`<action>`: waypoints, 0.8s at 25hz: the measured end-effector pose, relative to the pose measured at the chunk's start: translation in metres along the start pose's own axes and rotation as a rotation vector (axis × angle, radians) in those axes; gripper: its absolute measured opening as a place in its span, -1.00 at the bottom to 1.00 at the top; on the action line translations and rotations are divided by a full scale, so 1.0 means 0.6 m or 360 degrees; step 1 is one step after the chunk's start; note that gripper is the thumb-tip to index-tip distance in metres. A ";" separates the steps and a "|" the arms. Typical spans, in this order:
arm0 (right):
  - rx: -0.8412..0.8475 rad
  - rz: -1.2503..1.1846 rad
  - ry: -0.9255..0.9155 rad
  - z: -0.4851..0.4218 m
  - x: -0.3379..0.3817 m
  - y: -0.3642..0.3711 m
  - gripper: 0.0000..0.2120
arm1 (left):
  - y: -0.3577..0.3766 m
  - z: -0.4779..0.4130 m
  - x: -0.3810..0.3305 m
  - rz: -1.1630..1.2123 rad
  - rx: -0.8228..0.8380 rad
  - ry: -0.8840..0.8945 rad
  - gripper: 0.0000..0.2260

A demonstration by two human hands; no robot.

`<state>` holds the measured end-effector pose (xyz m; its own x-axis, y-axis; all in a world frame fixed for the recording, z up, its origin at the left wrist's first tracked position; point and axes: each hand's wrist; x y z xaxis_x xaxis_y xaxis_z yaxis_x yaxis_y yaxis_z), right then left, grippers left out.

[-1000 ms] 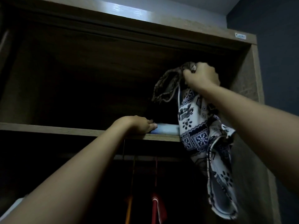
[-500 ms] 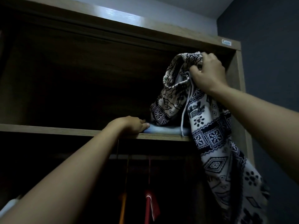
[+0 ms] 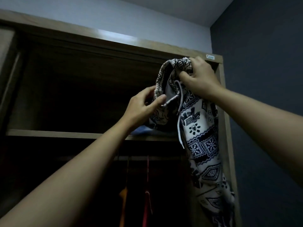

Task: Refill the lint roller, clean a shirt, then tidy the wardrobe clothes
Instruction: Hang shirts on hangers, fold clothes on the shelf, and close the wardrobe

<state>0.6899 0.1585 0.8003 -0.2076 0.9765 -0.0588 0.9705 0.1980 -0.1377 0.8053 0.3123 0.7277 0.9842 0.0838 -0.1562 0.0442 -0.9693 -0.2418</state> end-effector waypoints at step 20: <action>0.0765 -0.1025 0.1120 0.200 0.141 -0.141 -0.89 | -0.142 0.158 -0.144 0.0007 -0.0121 -0.0080 -0.82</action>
<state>0.5754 0.2142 0.6881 -0.3975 0.5601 0.7269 0.5210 0.7898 -0.3237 0.7002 0.4096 0.6713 0.9747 0.0890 -0.2052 0.0546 -0.9843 -0.1677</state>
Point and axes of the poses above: each hand's wrist, its own z-axis away from the middle knuckle, its own y-axis out of the palm, x = y × z, and after that the axes turned 5 degrees about -z, right-handed
